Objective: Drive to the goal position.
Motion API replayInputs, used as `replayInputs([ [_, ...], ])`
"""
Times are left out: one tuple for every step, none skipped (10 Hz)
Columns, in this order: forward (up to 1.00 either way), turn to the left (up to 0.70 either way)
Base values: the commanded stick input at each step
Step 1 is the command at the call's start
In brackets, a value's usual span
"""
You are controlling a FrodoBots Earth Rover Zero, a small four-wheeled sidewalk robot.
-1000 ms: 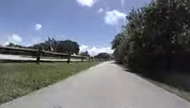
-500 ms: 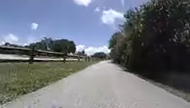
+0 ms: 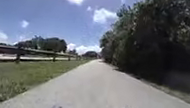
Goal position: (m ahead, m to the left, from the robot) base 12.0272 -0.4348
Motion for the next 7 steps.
replayInputs([
  [0.50,0.00],
  [0.50,0.00],
  [0.50,0.00],
  [0.50,0.00],
  [0.50,0.00],
  [0.50,0.00],
  [0.50,0.00],
])
